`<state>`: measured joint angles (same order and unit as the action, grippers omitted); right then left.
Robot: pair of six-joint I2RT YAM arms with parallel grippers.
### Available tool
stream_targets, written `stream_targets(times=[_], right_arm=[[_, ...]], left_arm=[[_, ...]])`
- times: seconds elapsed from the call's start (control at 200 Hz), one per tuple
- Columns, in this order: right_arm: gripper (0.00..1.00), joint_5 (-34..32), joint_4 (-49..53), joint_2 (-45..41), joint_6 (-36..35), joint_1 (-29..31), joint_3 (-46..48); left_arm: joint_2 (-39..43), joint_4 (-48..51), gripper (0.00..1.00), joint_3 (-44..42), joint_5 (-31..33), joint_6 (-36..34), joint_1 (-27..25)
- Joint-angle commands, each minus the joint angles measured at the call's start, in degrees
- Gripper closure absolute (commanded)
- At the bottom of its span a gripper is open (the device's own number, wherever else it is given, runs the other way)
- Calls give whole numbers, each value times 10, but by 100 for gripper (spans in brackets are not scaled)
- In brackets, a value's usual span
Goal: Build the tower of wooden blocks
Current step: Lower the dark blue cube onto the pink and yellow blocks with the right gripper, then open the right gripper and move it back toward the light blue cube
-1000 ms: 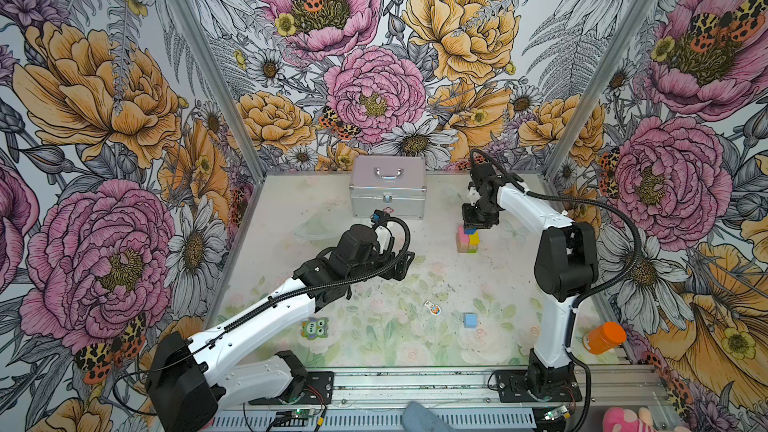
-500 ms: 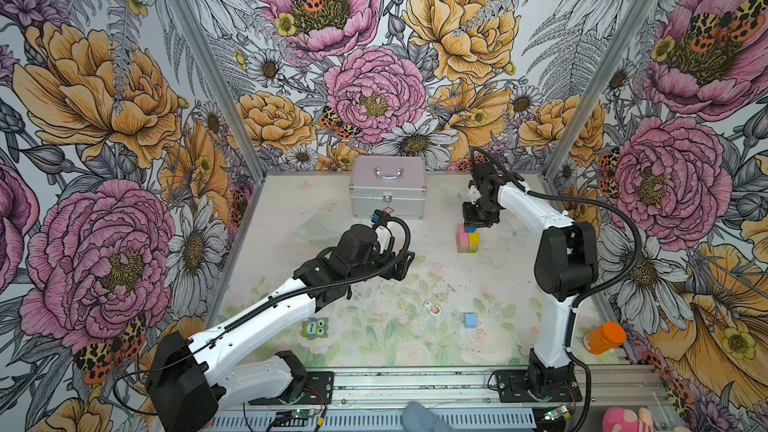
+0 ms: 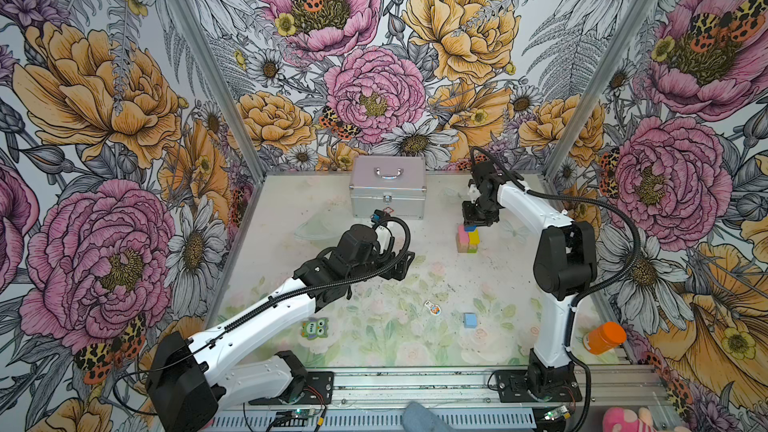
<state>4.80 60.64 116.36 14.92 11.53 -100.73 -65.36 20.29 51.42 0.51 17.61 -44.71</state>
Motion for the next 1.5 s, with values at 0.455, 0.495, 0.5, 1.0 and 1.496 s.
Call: stream_targets(times=[0.455,0.495,0.5,1.0,1.496], right_arm=[[65,-5,4,21,0,-3,-19],[65,-4,4,21,0,-3,-20],[65,-4,4,22,0,-3,-20],[48,-2,4,15,8,-3,-25],[43,-4,12,-153,38,4,46]], left_arm=[[11,-15,1,-12,-11,4,9],[10,-16,1,-13,-11,4,9],[11,-16,1,-13,-10,4,9],[13,-17,1,-17,-12,5,12],[109,-14,1,-63,-3,55,9]])
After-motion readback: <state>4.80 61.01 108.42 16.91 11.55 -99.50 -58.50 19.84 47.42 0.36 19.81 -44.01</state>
